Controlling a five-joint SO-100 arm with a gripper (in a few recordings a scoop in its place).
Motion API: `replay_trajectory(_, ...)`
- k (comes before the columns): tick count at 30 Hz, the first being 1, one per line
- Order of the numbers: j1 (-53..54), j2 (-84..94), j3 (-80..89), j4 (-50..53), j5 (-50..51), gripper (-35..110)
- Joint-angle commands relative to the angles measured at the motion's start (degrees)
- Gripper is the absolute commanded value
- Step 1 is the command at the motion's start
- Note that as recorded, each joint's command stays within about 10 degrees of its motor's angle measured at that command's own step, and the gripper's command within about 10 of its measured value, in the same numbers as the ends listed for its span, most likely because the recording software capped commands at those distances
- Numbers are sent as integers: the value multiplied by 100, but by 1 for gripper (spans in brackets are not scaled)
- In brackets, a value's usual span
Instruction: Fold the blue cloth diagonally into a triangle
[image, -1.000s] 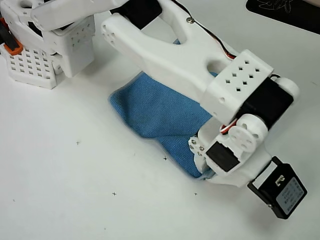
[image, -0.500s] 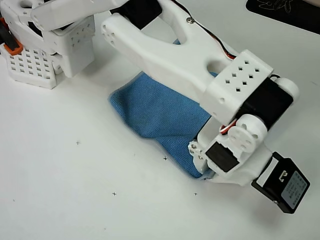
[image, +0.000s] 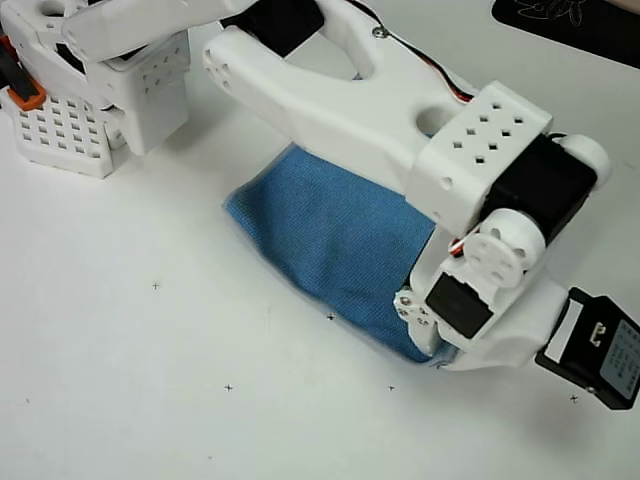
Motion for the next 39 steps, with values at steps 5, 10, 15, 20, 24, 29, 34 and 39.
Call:
replay_trajectory(5, -237, 1000, 185, 149, 97, 0)
replay_trajectory(10, -404, 1000, 519, 158, 272, 0)
replay_trajectory(15, -589, 1167, 984, 237, 439, 0)
replay_trajectory(20, -694, 1378, 1230, 246, 519, 0)
replay_trajectory(24, -747, 1483, 1362, 246, 554, 0)
replay_trajectory(29, -729, 1650, 1450, 246, 466, 0)
replay_trajectory(34, -677, 1826, 1441, 255, 316, 0)
replay_trajectory(39, -606, 1976, 1195, 255, 149, 0)
